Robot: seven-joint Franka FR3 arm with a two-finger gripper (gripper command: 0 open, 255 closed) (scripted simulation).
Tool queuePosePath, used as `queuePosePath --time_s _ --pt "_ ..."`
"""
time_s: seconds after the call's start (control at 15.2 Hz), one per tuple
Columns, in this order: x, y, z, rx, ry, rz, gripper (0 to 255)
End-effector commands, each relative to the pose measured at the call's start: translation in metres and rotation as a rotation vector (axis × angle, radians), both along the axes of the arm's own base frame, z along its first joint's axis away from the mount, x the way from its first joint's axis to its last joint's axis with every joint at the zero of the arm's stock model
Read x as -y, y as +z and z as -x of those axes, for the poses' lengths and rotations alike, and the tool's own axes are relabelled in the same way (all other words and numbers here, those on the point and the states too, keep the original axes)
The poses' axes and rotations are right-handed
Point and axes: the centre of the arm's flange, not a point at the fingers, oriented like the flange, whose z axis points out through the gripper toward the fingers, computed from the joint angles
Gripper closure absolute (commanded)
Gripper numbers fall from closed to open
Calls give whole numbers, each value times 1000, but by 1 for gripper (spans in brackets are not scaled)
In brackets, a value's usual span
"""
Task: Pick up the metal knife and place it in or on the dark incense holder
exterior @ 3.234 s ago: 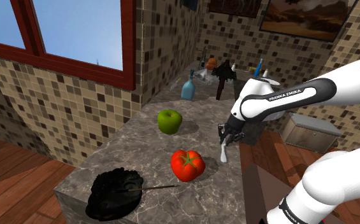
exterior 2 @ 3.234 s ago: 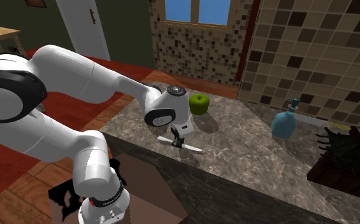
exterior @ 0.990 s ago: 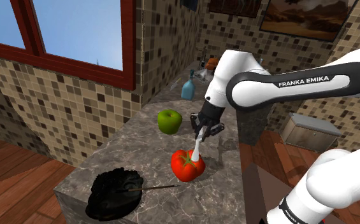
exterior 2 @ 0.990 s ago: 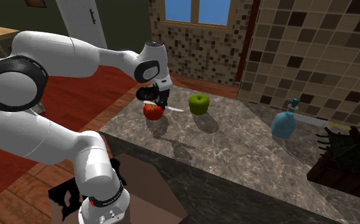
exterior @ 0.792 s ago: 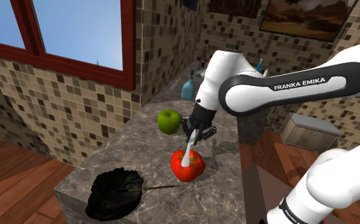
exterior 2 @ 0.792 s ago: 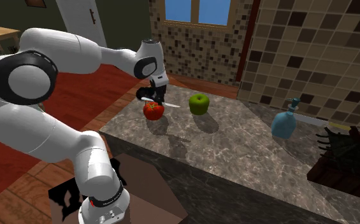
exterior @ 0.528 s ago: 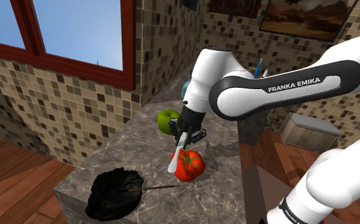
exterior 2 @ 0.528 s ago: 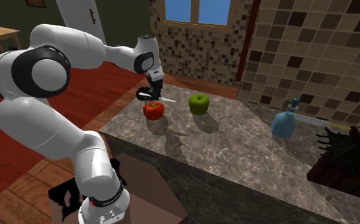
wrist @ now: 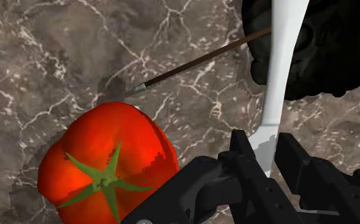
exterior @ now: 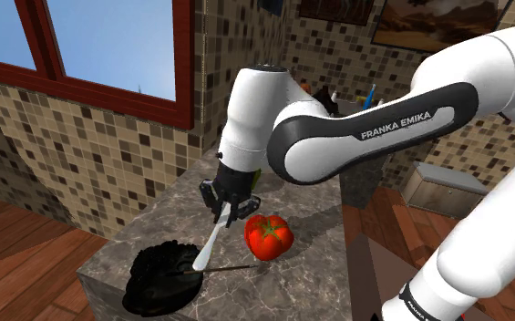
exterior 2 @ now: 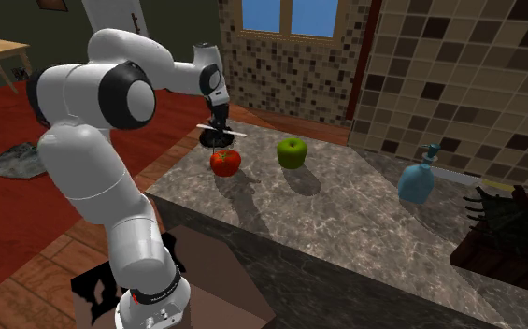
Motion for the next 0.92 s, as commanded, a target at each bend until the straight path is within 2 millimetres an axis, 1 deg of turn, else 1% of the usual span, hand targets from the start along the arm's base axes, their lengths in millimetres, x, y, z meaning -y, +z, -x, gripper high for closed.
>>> queuePosePath --time_s 0.0,0.2,0.26,0.86 --pt "-27 2 -4 1 -3 -1 255" --pt "-66 3 -10 1 -3 -1 255" --pt "-82 4 -13 1 -3 -1 255" --pt "-82 -44 -13 1 -3 -1 255"
